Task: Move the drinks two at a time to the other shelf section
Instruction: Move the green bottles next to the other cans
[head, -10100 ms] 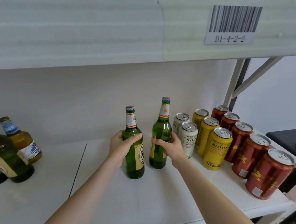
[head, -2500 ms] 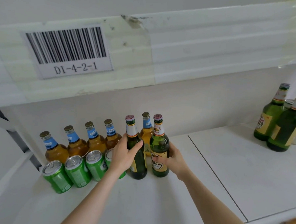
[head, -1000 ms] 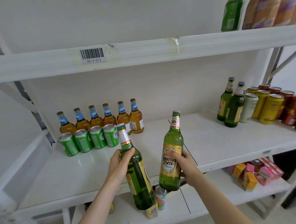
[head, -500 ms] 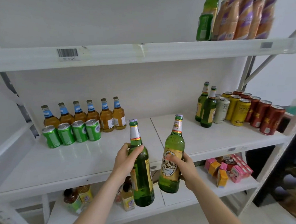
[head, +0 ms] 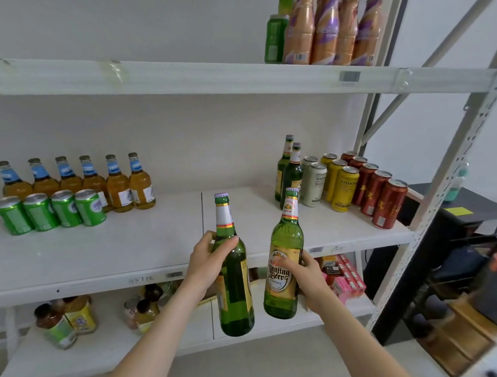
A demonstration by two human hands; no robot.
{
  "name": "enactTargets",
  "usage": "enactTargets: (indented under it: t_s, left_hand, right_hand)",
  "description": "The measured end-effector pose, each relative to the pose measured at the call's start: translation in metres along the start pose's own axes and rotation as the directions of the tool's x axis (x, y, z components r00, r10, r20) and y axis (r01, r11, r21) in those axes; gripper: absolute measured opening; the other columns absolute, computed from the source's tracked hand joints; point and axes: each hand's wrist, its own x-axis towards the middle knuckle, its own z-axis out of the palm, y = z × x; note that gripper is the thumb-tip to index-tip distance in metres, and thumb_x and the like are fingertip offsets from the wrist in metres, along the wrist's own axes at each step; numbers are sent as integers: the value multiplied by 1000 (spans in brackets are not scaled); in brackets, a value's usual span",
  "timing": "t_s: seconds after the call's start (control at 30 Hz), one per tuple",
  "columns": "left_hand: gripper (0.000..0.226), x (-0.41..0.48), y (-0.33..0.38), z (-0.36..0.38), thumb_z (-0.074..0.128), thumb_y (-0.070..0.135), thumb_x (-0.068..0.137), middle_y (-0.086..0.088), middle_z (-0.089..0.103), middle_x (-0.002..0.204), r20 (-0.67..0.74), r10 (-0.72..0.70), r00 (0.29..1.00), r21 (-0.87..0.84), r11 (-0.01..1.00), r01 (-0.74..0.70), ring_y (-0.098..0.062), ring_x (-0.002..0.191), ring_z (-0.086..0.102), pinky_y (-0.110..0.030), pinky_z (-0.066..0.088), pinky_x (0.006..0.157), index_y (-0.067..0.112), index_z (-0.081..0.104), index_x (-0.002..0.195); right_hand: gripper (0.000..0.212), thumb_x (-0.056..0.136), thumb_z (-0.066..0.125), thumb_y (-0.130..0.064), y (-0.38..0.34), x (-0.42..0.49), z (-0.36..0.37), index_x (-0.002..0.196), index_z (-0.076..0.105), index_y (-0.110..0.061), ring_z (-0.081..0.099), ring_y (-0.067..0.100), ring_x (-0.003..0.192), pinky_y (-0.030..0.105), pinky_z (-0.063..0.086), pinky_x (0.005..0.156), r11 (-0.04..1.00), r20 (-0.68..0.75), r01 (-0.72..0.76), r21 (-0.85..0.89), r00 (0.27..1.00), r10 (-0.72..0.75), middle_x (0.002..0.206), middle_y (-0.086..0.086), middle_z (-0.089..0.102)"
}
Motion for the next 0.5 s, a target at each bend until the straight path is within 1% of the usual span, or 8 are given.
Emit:
enactTargets:
  t_s: [0.17,0.3,0.37,0.5]
  left_hand:
    - [34,25,6,43,67,46,87,-3,67,107,4,-12,1000,34,999,12,-21,102,64,-42,53,88,25,55,112]
    - [34,59,12,70,66,43,88,-2,67,106,14,14,1000,53,998,-15,-20,101,64,-34,53,79,22,55,113]
    - [33,79,15,82,66,42,89,-2,67,105,20,37,999,69,997,-39,-19,100,65,-32,53,76,22,56,112]
    - [32,117,20,102,67,43,88,-1,67,105,8,68,998,67,995,-69,-18,99,65,-32,53,75,23,56,111]
  right_hand:
    - [37,75,80,-21,-4,27,-42,109,64,-20,72,23,89,38,59,74,1000,-19,-3,15,1000,4,99,4,75]
    - [35,78,78,-20,-12,61,-62,109,63,-21,72,21,88,31,57,66,999,-19,36,13,999,-36,100,3,74]
    - [35,79,78,-20,-17,82,-71,109,62,-21,71,20,89,30,57,66,998,-13,58,-5,998,-58,101,3,73]
    - [38,75,80,-24,-23,126,-84,109,61,-25,71,20,92,39,59,77,995,-6,89,-36,996,-89,103,1,73]
